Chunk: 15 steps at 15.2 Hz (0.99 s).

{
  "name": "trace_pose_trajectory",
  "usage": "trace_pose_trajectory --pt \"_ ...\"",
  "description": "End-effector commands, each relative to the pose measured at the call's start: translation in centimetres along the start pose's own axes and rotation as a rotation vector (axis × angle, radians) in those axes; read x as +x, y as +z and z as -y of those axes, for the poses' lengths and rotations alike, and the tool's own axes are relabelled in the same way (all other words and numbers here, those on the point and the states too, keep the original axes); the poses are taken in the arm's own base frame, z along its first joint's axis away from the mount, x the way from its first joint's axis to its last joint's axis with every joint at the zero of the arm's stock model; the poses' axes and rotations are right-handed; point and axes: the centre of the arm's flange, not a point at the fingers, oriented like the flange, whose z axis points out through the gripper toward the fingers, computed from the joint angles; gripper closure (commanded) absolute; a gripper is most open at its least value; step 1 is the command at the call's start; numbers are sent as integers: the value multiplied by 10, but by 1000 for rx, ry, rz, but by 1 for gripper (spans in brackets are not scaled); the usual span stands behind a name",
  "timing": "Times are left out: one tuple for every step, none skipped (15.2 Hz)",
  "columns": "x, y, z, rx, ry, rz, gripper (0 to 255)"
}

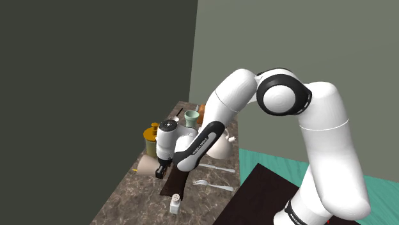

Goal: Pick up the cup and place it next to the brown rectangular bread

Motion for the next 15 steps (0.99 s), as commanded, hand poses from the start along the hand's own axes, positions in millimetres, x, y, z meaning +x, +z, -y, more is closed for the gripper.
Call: trace_pose_trajectory --pt "1 -10 -2 0 0 0 255" --pt "2 -15 -2 0 0 0 255" --pt "2 -20 -3 0 0 0 255" --pt "3 -26 -4 0 0 0 255" --pt "3 -31 -5 0 0 0 255" --pt "4 -36 -5 0 0 0 255" --pt "5 -41 -6 0 0 0 255" --pt "5 -46 -7 0 0 0 255" --pt "6 -52 -7 0 0 0 255" --pt "6 -57 -8 0 0 0 255" --pt "7 -62 -9 0 0 0 255" --pt "8 -67 -10 0 0 0 255" --pt "8 -72 -10 0 0 0 255" --pt "9 -78 -11 0 0 0 255" --pt "9 -83 -12 0 0 0 255"
